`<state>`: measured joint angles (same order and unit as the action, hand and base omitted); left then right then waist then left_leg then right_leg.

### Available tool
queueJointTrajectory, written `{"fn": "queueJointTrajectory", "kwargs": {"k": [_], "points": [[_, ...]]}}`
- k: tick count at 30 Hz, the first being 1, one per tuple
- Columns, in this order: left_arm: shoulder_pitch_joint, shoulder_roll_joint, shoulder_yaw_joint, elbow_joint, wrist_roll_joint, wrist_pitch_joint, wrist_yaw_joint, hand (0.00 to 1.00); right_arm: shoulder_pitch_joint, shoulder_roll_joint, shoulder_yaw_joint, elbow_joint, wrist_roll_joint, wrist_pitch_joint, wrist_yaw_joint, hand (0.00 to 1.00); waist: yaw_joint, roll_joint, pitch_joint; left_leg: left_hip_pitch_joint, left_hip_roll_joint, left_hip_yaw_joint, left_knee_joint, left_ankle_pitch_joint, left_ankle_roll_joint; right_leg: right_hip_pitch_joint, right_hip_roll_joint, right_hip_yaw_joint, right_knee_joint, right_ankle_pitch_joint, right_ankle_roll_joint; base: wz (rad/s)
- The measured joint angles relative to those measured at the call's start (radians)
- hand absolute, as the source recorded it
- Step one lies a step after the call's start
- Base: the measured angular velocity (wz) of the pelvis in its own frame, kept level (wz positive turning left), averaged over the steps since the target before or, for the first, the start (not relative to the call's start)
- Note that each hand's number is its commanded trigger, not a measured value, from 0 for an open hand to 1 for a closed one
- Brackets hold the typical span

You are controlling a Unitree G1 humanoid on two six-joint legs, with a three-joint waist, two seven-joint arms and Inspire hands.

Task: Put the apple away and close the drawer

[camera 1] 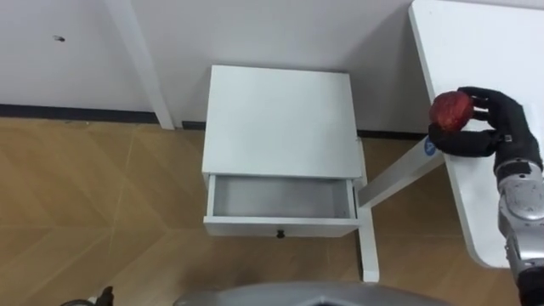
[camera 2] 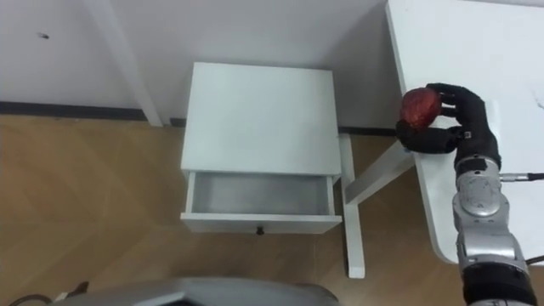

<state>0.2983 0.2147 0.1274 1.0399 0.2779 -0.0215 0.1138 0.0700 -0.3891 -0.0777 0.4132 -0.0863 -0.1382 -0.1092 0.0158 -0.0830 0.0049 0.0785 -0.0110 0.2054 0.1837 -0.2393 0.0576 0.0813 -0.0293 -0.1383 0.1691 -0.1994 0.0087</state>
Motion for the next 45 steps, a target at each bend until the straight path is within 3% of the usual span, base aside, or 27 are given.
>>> {"fn": "queueJointTrajectory", "kwargs": {"k": [9,14,18,24,36,37,38,45], "points": [[-0.046,0.007,-0.094,0.004,-0.002,-0.002,0.0,0.0,-0.003,0.014,0.211,-0.093,-0.086,-0.001,0.074,1.0,0.05,0.003,-0.0033,0.002,-0.001,-0.026,0.007,0.0,0.0,0.023,-0.001,-0.031,-0.002,0.0,0.0,0.1],[-0.062,0.006,-0.108,0.043,-0.001,0.004,-0.018,0.0,-0.002,0.03,0.288,-0.116,-0.157,0.01,0.138,1.0,0.073,0.012,0.0042,-0.008,-0.002,-0.036,0.014,0.0,0.0,0.021,-0.005,-0.043,-0.002,0.0,0.0,0.07],[-0.066,0.004,-0.112,0.043,0.0,0.018,-0.02,0.0,-0.001,0.052,0.339,-0.12,-0.16,0.027,0.168,1.0,0.078,0.022,0.0026,-0.02,-0.003,-0.05,0.018,0.0,0.0,0.016,-0.005,-0.057,-0.003,0.0,0.0,0.09],[-0.061,0.001,-0.112,0.034,0.0,0.022,-0.029,0.0,0.001,0.093,0.344,-0.12,-0.201,0.031,0.204,1.0,0.078,0.031,-0.0013,-0.034,-0.003,-0.055,0.022,0.0,0.0,0.006,-0.005,-0.059,-0.003,0.0,0.0,0.03],[-0.061,-0.002,-0.113,0.027,-0.001,0.018,-0.035,0.0,0.034,0.115,0.351,-0.036,-0.202,0.03,0.234,1.0,0.074,0.028,-0.0023,-0.034,-0.003,-0.065,0.021,0.0,0.0,0.008,-0.004,-0.059,-0.004,0.0,0.0,0.01],[-0.061,-0.002,-0.113,0.027,-0.001,0.018,-0.035,0.0,0.037,0.116,0.351,-0.032,-0.202,0.031,0.235,0.55,0.074,0.028,-0.0022,-0.034,-0.003,-0.065,0.021,0.0,0.0,0.008,-0.004,-0.059,-0.004,0.0,0.0,0.0],[-0.061,-0.003,-0.113,0.027,-0.001,0.018,-0.034,0.0,0.045,0.116,0.351,-0.032,-0.202,0.032,0.236,0.0,0.074,0.029,-0.0007,-0.035,-0.003,-0.065,0.021,0.0,0.0,0.007,-0.004,-0.059,-0.004,0.0,0.0,0.0],[-0.062,-0.009,-0.113,0.017,0.0,0.018,-0.01,0.0,0.073,0.131,0.351,-0.032,-0.247,0.032,0.237,0.0,0.072,0.033,0.0014,-0.04,-0.003,-0.065,0.021,0.0,0.0,0.004,-0.004,-0.062,-0.004,0.0,0.0,0.0]]}}
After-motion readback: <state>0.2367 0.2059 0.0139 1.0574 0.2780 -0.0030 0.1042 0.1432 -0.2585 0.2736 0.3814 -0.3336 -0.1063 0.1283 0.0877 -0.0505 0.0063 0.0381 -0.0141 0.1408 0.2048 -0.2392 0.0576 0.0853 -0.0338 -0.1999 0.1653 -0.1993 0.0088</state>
